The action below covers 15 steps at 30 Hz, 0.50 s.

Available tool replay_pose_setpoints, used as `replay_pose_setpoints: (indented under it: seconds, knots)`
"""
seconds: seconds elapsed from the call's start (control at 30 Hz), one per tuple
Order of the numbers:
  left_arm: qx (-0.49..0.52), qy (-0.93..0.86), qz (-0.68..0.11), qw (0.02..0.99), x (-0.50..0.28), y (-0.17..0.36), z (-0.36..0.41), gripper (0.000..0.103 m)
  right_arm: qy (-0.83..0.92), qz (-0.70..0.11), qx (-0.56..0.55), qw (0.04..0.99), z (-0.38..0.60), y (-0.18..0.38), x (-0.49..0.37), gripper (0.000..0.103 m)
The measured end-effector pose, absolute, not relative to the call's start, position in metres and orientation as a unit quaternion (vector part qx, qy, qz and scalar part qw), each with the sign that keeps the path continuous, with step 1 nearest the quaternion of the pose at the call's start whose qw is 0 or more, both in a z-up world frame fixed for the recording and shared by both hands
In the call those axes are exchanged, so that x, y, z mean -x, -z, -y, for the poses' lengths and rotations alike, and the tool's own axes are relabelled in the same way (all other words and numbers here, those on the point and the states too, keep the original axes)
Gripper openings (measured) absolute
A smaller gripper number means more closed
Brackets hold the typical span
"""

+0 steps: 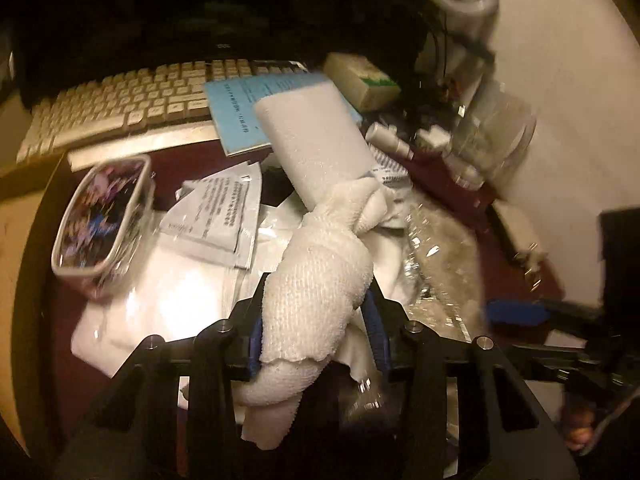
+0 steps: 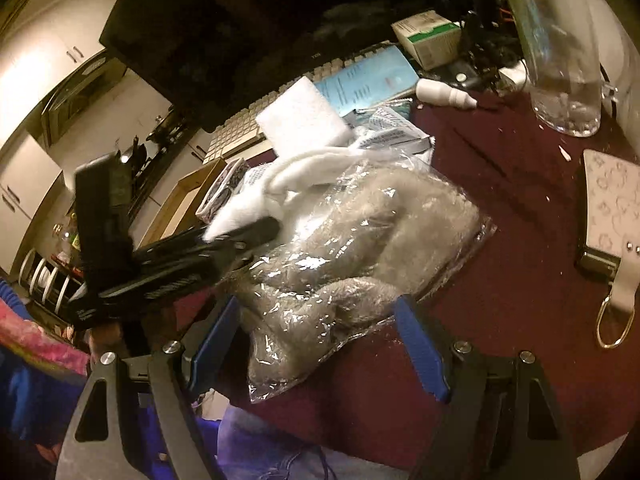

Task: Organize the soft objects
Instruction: 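Grasp the rolled white terry towel with the left gripper and lift it, then grasp the clear bag of grey fluffy cloth with the right gripper while the left holds the towel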

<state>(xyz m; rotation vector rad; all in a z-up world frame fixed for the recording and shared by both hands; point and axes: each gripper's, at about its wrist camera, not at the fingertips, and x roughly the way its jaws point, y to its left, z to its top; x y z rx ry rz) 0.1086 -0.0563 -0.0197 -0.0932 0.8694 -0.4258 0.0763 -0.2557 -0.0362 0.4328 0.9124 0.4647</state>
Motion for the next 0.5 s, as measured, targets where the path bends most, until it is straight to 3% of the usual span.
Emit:
replay_pose_setpoints:
  seconds: [0.2, 0.5]
  knots:
    - [0.169, 0.216, -0.39, 0.879, -0.085, 0.013, 0.016, 0.042, -0.225, -0.441, -0.264, 0.828, 0.265, 0.051, -0.092, 0.08]
    - [0.21, 0.163, -0.362, 0.894, -0.05, 0.008, -0.005, 0.042, -0.235, -0.472, -0.324, 0.786, 0.262, 0.055, -0.109, 0.08]
